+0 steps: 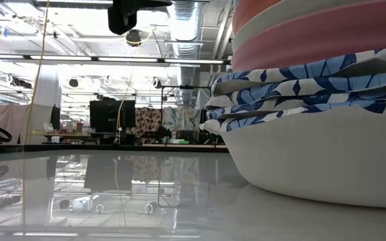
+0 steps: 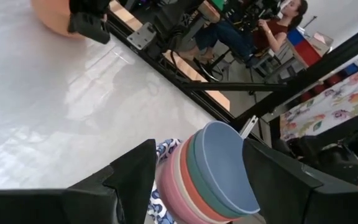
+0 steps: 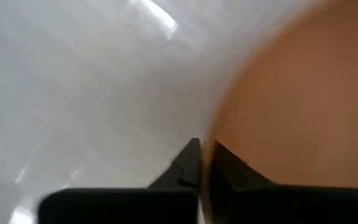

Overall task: Nest bowls inside each other
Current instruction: Stack the light orange on top of the blue bowl

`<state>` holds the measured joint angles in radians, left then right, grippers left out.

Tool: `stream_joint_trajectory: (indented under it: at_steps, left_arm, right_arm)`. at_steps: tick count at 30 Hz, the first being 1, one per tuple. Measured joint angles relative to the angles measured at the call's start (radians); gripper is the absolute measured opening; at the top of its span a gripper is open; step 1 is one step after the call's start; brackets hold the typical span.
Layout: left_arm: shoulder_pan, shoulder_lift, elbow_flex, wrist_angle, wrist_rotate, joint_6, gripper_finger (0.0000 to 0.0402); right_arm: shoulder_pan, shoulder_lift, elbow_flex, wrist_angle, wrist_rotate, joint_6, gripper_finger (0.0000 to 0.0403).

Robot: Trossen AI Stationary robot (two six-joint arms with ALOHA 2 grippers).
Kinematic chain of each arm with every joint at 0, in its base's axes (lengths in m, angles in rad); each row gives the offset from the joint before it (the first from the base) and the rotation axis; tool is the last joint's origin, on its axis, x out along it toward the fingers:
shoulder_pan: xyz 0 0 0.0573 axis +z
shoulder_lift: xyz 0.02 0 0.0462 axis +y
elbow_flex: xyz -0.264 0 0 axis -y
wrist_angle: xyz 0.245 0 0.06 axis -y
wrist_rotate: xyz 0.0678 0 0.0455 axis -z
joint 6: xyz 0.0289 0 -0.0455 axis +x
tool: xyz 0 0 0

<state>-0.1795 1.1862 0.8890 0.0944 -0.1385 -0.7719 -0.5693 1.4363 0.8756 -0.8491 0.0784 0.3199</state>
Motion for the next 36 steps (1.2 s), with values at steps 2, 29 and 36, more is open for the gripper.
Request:
stream_joint_trajectory:
  at_steps: [2,29,36]
  left_arm:
    - [0.000,0.000,0.000,0.000,0.001,0.000,0.0229]
    - [0.070,-0.261,0.000,-0.079,0.068,0.080,0.0229]
    - [0.070,-0.266,0.001,-0.117,0.062,0.080,0.0229]
  right_arm:
    - [0.003,0.000,0.007,-0.006,-0.001,0.008,0.0018]
    - [1.071,-0.026,0.739,-0.196,0.105,-0.565,0.0008]
    - [1.222,0.177,0.884,-0.297,0.210,-0.520,0.0010]
